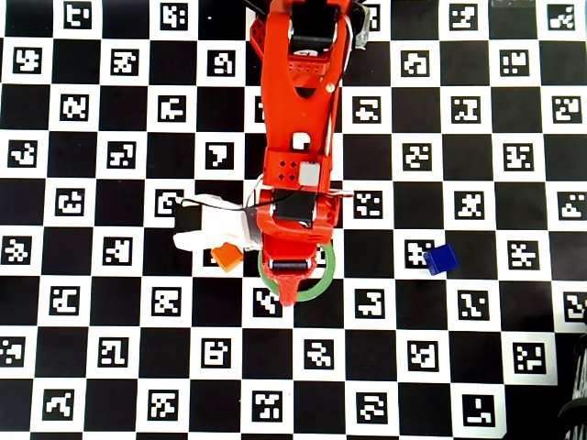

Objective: Grab the red cube then put it in the green circle then put the blue cube on top and finally the orange cube on top

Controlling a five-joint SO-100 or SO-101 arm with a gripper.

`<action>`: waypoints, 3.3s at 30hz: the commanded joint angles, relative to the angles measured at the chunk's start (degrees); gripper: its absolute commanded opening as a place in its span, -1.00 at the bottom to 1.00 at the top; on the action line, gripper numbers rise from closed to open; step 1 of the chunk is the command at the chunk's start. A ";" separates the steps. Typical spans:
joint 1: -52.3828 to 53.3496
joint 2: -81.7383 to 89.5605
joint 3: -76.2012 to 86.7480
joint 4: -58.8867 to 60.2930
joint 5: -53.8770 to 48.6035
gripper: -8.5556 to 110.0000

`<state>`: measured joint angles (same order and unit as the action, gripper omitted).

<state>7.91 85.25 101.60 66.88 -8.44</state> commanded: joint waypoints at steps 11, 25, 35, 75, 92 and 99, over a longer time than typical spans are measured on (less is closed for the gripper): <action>0.70 15.56 -14.59 19.42 3.87 -0.14; -10.72 13.01 -27.95 32.52 18.81 -0.18; -26.89 1.85 -43.42 37.62 30.50 -0.20; -40.52 -14.94 -43.95 24.61 40.17 -0.19; -39.90 -15.91 -29.18 9.40 38.50 -0.19; -39.37 -18.28 -28.83 6.86 37.79 -0.19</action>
<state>-32.34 65.57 73.30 74.62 29.71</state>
